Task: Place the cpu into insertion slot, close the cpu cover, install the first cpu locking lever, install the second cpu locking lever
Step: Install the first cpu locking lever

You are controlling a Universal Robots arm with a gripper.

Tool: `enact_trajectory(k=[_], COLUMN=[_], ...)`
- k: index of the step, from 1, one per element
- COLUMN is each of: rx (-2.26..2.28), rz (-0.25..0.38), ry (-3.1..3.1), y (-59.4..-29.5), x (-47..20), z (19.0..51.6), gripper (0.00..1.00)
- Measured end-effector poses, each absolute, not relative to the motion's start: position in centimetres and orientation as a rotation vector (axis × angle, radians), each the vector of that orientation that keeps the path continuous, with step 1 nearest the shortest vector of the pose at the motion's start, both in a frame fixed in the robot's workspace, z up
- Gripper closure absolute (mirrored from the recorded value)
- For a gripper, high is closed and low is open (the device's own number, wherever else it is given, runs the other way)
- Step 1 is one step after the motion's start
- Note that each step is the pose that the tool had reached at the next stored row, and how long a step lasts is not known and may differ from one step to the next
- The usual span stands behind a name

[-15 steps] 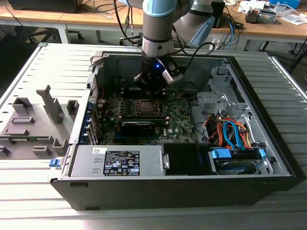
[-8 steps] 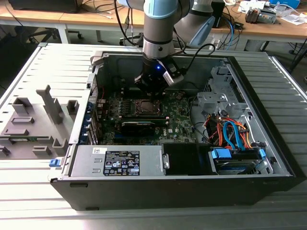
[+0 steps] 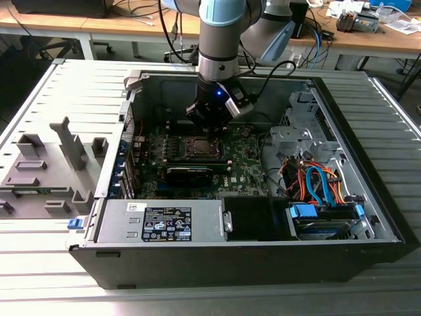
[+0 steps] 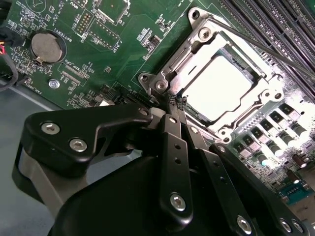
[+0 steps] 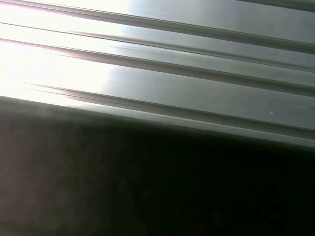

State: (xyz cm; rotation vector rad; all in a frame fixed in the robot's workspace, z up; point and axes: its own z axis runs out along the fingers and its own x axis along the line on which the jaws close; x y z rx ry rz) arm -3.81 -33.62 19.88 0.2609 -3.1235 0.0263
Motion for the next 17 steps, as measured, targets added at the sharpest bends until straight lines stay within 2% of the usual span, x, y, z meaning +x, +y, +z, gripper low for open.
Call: enact_trajectory(k=[12, 17], rx=[0.261, 0.261], rz=[0.02, 0.023], ry=[-3.127, -3.125], y=[-33.2, -33.3], x=[-3.8, -3.8], z=[20.3, 22.0], gripper=[0.89, 0.89])
